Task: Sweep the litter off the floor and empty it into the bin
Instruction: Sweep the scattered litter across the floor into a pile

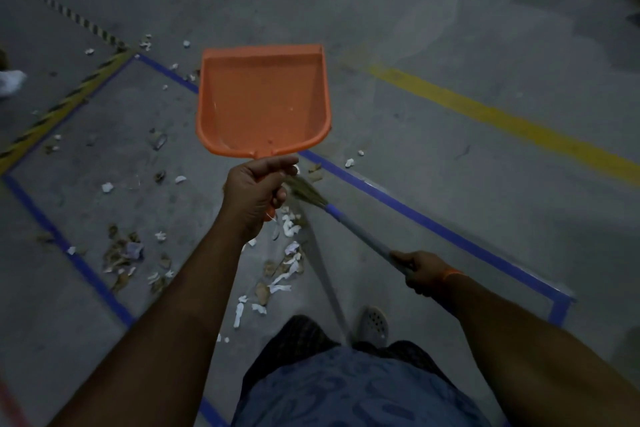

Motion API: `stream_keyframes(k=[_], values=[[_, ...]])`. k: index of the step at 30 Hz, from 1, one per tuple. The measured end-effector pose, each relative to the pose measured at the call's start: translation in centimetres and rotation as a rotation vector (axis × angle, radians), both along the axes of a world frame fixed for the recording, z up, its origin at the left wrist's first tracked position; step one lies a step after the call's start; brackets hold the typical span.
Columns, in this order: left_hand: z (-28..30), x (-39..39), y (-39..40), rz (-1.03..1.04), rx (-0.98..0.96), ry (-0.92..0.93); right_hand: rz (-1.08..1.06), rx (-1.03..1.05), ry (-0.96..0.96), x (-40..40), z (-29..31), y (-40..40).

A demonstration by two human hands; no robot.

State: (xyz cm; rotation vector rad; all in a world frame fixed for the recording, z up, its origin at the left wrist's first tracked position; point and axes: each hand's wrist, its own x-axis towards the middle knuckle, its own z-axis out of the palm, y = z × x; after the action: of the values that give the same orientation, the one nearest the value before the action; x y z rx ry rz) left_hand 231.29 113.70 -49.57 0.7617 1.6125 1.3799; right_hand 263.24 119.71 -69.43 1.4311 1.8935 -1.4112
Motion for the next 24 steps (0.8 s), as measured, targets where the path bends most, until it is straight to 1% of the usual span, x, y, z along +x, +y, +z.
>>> stream_keyframes(k=[7, 11, 14, 17, 21, 24], values=[[-0.4, -0.2, 2.6, 0.020, 0.006, -0.008, -0.235, 0.103, -0.059, 1.3, 0.2, 6.3], [-1.1, -1.7, 4.2, 0.032, 0.004, -0.018, -0.317, 0.086, -0.089, 0.9, -0.4, 9.8], [-1.5, -3.4, 5.6, 0.069, -0.004, -0.030, -0.252, 0.051, -0.127, -0.7, -0.8, 11.6], [-1.5, -5.6, 7.0, 0.128, -0.016, -0.018, -0.103, 0.016, -0.162, -4.0, -0.8, 13.1], [-1.4, -8.6, 8.6, 0.205, -0.016, -0.004, 0.099, -0.014, -0.134, -10.2, -0.7, 14.7], [-1.4, -10.6, 9.8, 0.241, -0.011, 0.005, 0.198, -0.034, -0.087, -14.1, -0.5, 16.5]])
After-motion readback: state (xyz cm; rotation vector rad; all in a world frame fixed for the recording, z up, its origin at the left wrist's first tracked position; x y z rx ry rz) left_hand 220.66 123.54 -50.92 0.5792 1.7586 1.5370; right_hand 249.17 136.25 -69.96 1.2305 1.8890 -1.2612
